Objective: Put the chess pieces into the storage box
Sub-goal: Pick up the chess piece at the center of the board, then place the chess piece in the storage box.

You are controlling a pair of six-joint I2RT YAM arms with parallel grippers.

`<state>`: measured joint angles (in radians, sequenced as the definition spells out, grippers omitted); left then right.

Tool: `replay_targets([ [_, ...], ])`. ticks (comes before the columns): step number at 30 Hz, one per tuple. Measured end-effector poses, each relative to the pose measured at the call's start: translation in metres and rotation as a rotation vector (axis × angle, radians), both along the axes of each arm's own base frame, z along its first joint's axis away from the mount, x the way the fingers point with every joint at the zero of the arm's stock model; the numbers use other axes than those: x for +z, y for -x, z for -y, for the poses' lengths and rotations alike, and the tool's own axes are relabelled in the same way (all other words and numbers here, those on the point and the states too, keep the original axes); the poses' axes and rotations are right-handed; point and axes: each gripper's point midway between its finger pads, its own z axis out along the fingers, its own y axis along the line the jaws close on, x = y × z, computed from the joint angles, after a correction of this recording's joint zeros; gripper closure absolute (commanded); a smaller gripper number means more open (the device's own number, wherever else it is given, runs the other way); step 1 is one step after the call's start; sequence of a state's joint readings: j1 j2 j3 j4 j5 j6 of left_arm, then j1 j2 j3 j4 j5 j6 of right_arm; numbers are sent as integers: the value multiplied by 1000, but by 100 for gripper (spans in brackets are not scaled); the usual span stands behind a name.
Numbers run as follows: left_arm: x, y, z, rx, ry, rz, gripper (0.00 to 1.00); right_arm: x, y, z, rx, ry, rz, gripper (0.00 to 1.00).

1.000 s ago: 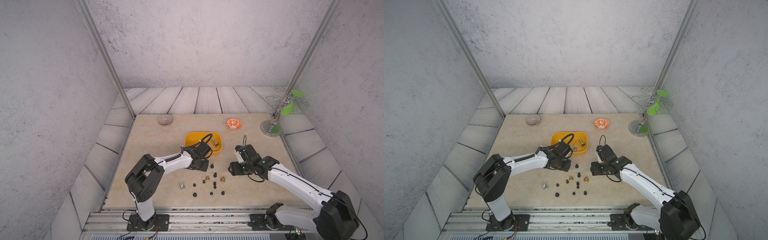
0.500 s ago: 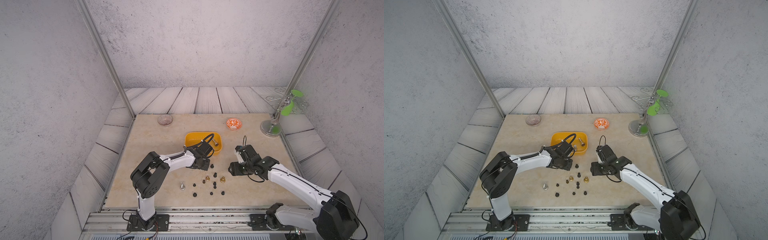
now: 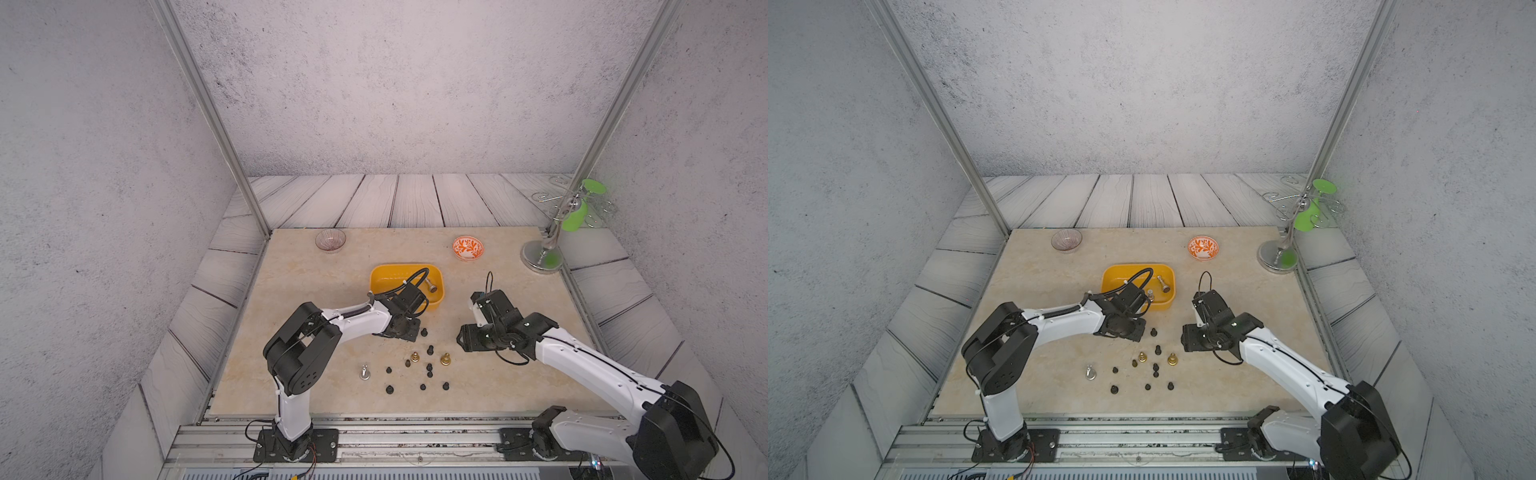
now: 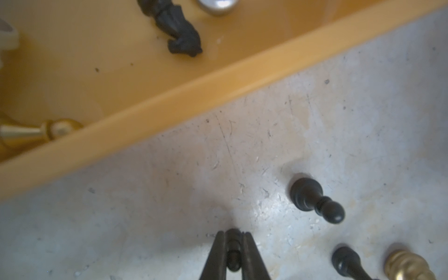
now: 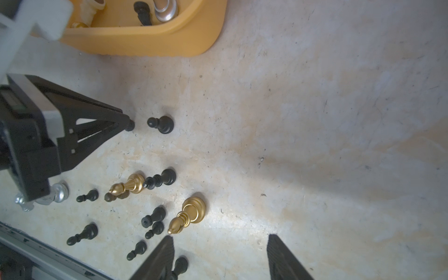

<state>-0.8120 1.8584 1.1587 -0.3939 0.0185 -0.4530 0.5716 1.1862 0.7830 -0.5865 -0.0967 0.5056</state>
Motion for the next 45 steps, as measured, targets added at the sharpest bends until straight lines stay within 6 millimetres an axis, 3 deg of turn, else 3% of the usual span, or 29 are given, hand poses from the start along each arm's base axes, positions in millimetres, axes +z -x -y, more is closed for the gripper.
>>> replay_targets([
  [6,1,0,0,-2,-1,-1,91,-1,1,0,0,1,-2,37],
  [10,13,0,0,-1,7,7,91,-1,1,1,-1,1,-2,37],
  [14,50,-5,1,4,44,69,91,-1,3,2,-3,-3,1,37],
  [19,109,-29,5,1,110,210,91,-1,3,2,-4,-3,1,37],
  [25,136,-79,-14,49,108,281,91,-3,5,3,-8,-1,-5,37],
  [29,133,-115,-29,81,76,288,91,0,5,4,-12,-7,5,37],
  [33,116,-144,-37,100,46,261,91,4,5,4,-17,-16,16,37],
  [40,71,-173,-38,112,18,172,91,6,7,6,-21,-16,20,37],
  [45,54,-185,-34,112,18,137,89,10,10,12,-29,-5,31,37],
])
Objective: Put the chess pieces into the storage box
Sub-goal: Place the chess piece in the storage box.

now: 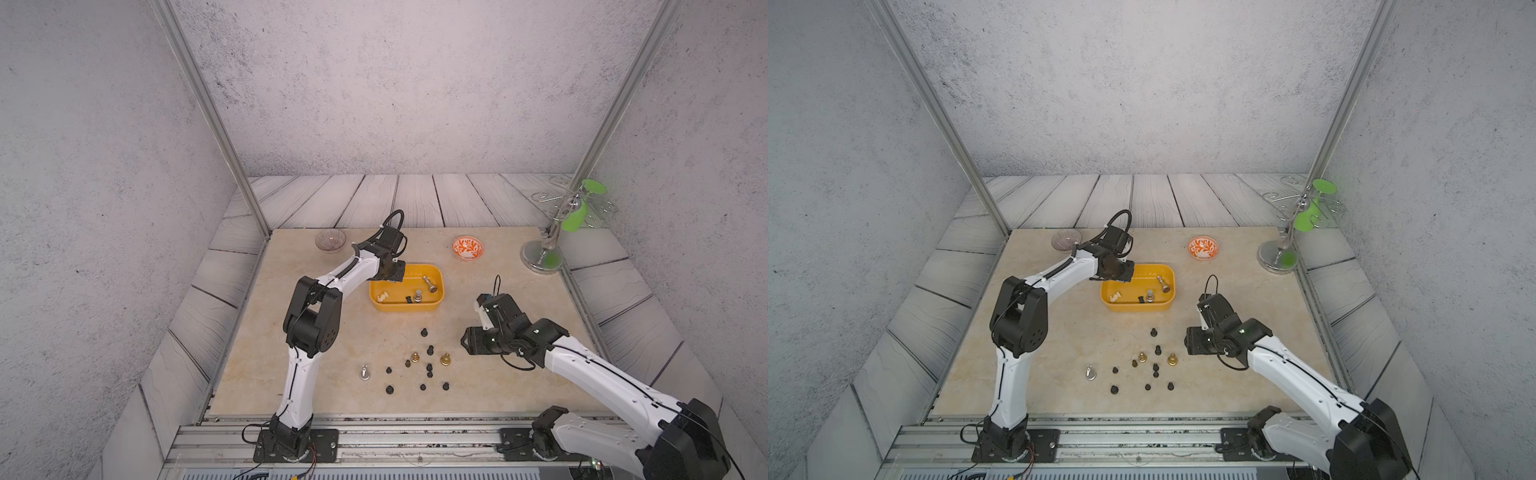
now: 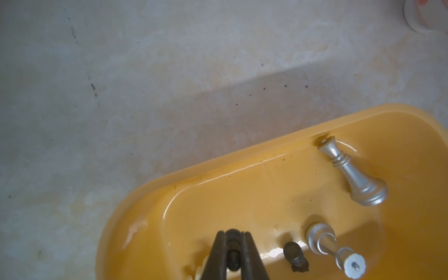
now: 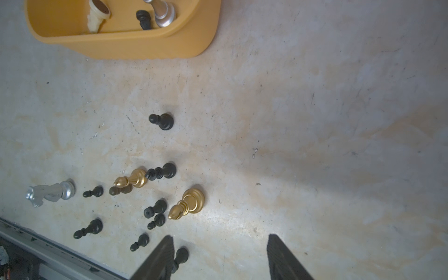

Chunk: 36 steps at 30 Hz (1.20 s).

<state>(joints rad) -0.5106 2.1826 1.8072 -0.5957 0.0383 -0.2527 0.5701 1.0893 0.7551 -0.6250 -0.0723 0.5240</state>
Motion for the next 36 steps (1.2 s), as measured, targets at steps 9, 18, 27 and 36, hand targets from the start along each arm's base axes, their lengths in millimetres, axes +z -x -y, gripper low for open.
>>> replay_targets([
  [9,1,-14,0,9,21,2,81,-2,3,6,-9,17,1,37],
  [18,2,-16,0,9,38,0,79,-3,3,7,-12,21,2,37],
  [27,2,-11,-4,12,46,-6,78,-3,3,7,-12,22,2,37],
  [36,45,19,-17,17,115,30,77,-4,5,8,-12,27,-6,37],
])
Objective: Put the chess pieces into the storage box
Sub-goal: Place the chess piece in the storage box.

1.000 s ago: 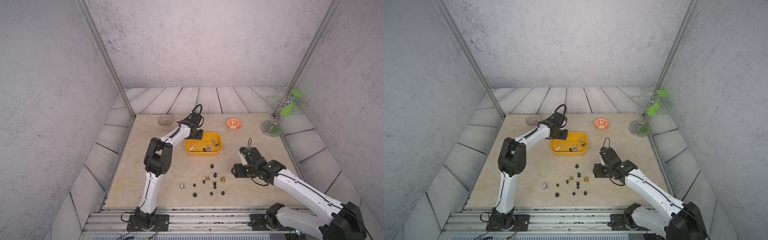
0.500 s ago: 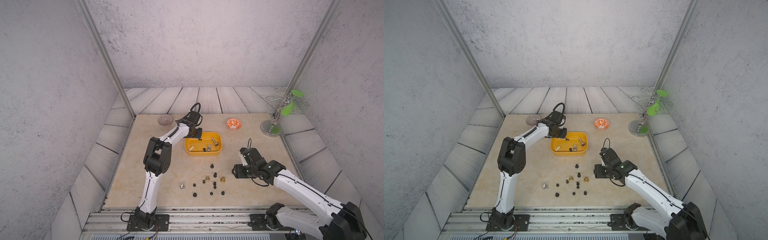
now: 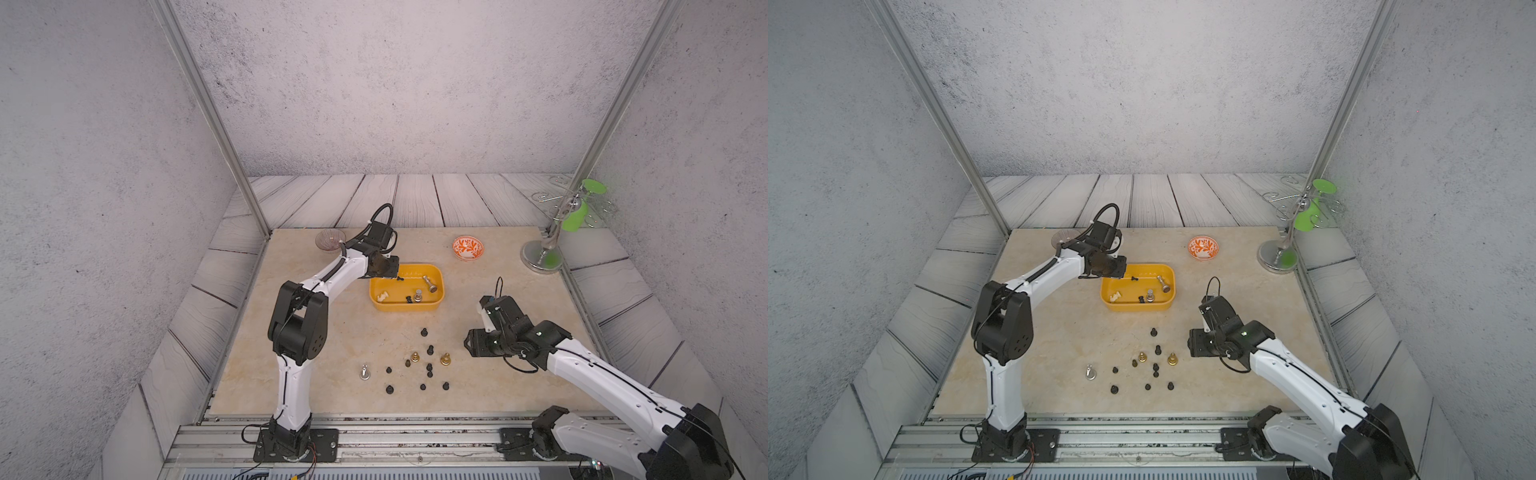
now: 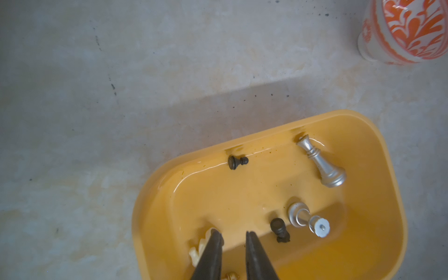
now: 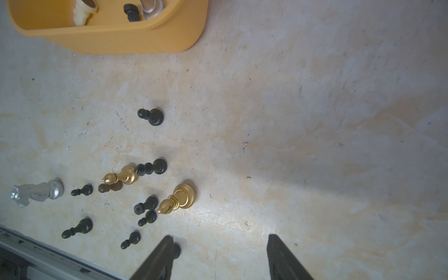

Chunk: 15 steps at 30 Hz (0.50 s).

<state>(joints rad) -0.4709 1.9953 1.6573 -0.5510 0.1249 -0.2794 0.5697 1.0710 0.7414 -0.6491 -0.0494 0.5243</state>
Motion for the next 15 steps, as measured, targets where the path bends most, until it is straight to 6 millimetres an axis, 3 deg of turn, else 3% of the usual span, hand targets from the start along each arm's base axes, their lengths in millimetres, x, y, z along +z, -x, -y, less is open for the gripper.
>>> replay_targets([
  [4,16,19,-8,2,30,23,77,1,1,0,2,4,-6,38],
  [15,13,84,-33,26,88,-28,76,2,-4,-13,45,-18,-42,42],
])
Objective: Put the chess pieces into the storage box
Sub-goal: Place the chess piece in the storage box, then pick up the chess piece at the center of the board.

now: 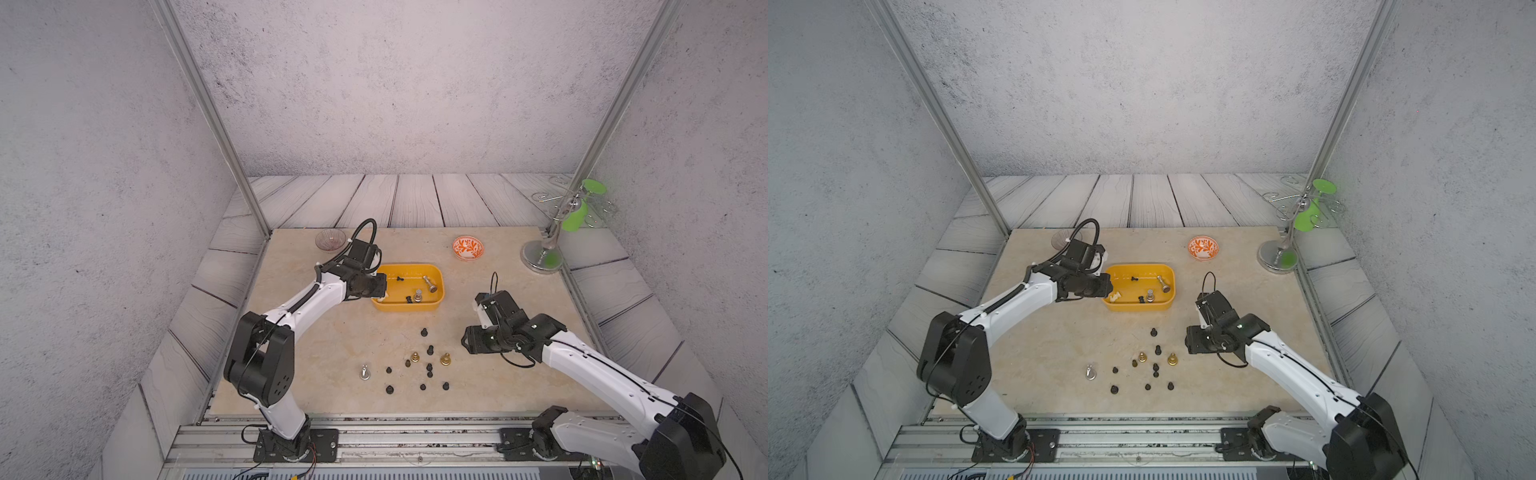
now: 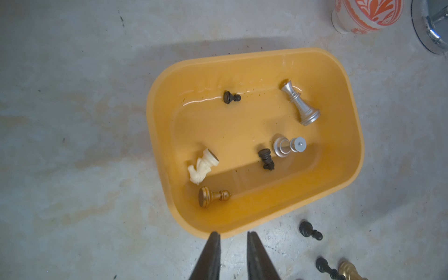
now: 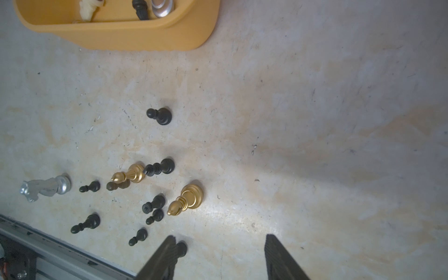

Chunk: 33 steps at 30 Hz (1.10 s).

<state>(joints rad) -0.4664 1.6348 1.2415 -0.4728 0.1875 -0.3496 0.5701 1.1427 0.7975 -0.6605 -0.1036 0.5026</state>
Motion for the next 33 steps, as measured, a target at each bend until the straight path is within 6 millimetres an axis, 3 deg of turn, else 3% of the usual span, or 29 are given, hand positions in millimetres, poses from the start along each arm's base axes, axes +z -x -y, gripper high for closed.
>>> replay_targets([
  [7,7,38,-19,34,32,13,76,-10,1,-12,30,-16,-48,44],
  [14,-9,67,-33,67,42,-36,75,-12,-5,-30,68,-23,-64,47],
  [25,-17,77,-35,91,65,-67,76,-25,1,-52,140,43,-103,48],
  [33,-15,78,-35,94,73,-58,76,-43,6,-58,176,134,-138,55],
])
